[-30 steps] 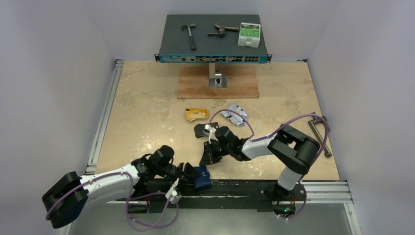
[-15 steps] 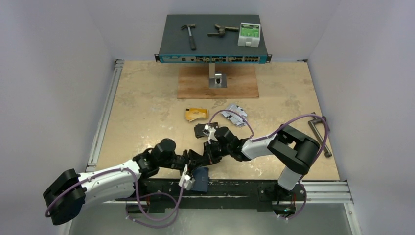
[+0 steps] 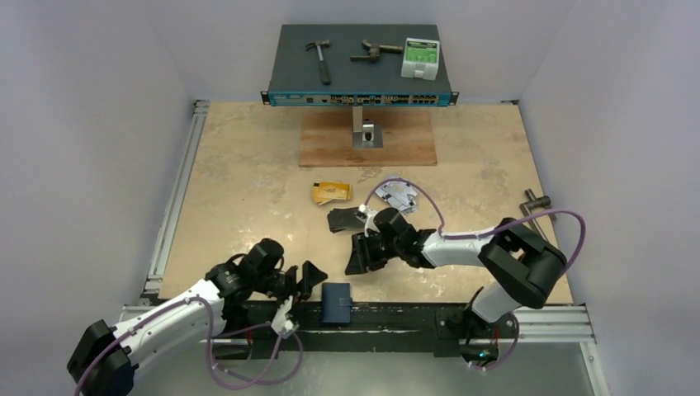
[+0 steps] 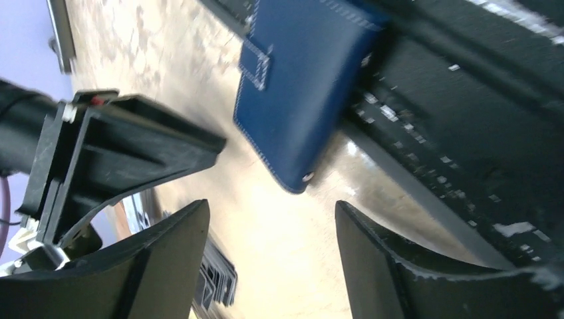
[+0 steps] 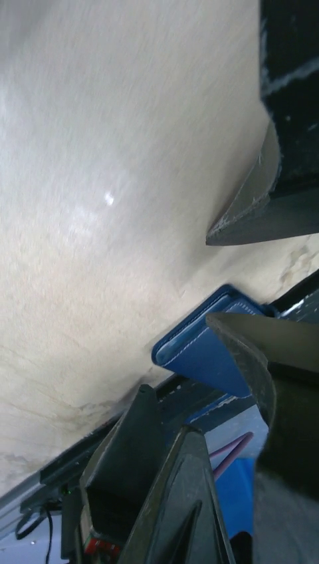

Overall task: Put the credit cards into the card holder
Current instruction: Pick up the card holder from the corner of the board.

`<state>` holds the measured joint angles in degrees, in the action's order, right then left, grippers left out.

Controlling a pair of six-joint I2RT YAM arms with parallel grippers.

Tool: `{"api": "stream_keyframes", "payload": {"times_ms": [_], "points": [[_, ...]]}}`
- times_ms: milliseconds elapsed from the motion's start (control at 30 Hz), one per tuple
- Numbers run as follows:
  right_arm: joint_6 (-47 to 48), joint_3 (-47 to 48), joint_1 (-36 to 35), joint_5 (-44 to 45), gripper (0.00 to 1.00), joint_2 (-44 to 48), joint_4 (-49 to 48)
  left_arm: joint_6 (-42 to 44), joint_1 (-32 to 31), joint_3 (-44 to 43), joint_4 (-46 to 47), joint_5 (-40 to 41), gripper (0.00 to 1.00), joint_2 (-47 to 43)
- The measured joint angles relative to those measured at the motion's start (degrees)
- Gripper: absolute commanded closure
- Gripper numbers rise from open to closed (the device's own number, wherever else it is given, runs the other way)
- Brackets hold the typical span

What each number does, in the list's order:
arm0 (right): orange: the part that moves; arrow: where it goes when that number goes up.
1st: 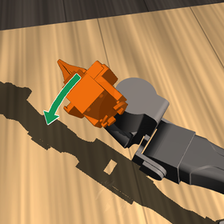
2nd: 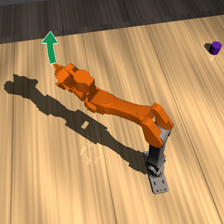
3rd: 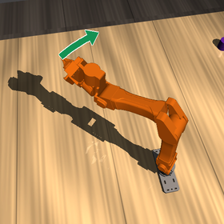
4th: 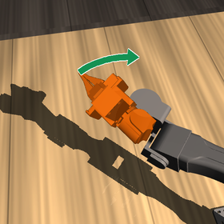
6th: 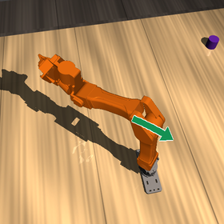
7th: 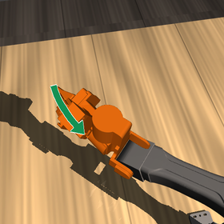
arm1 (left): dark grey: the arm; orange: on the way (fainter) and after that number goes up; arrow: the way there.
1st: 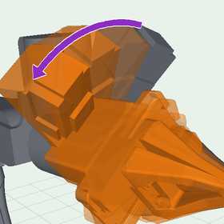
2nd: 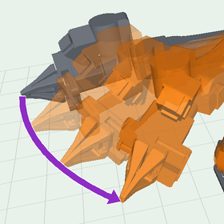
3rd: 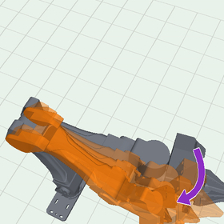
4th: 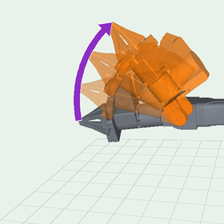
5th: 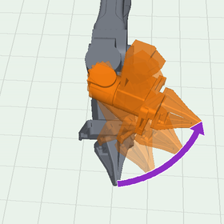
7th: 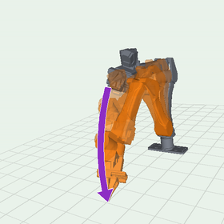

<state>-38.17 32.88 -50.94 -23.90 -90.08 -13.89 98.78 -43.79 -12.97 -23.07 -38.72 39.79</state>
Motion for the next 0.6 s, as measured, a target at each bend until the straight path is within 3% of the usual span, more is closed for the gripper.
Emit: {"api": "stream_keyframes", "payload": {"times_ms": [100,267,600], "points": [[0.4,-1.3,1.8,0.7,0.56,3.1,3.0,5.9,-0.1,2.0,-1.9,-2.5,0.28,-0.5],[-0.6,-5.0,1.9,-0.6,0.54,7.0,3.5,12.0,-1.8,1.5,0.6,-6.5,0.28,5.9],[-8.2,-17.6,0.2,-10.3,0.54,13.9,-5.2,11.8,-6.1,4.6,10.3,-9.5,0.29,8.2]]}}
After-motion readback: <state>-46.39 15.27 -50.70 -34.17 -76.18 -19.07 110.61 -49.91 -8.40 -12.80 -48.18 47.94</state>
